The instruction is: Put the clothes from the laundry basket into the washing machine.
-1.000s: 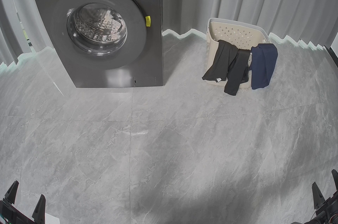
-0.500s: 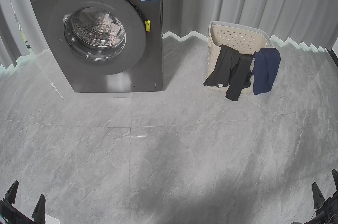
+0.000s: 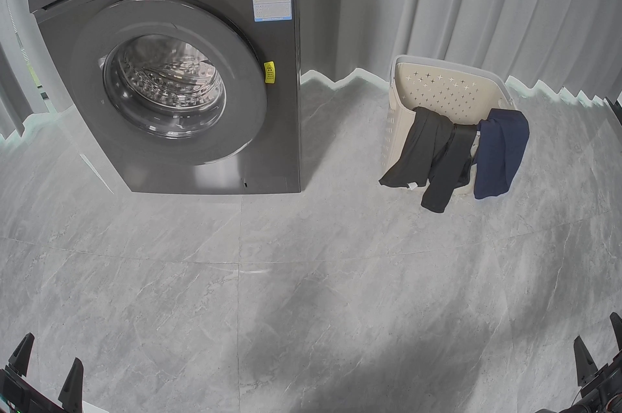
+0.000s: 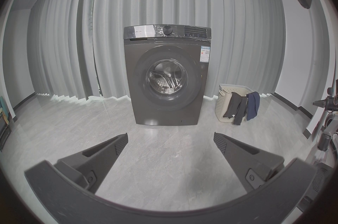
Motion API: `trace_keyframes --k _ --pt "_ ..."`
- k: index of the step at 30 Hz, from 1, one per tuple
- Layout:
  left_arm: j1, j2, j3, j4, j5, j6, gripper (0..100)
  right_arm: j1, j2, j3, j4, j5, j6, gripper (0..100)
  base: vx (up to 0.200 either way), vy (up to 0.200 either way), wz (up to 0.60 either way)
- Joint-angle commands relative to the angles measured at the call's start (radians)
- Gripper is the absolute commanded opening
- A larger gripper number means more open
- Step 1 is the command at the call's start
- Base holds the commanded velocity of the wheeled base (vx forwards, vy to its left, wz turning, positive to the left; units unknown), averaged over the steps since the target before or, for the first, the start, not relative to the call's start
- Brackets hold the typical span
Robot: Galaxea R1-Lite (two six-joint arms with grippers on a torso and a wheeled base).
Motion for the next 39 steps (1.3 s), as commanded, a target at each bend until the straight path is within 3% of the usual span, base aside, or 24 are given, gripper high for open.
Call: trace_keyframes --k 1,4,16,39 --pt "0.000 -0.018 0.016 0.000 -0.001 0.001 100 0.000 -0.016 0.016 0.000 0.000 0.000 100 0.200 0.000 0.00" --pt "0.000 -0.018 0.016 0.000 -0.001 0.001 100 0.000 -0.016 0.016 0.000 0.000 0.000 100 0.200 0.000 0.00" --pt "0.000 -0.018 0.016 0.000 -0.001 0.002 100 0.001 -0.016 0.016 0.000 0.000 0.000 100 0.000 0.000 0.00" --pt "0.000 -0.018 0.016 0.000 -0.001 0.002 100 0.000 -0.016 0.016 0.000 0.000 0.000 100 0.000 -0.200 0.00"
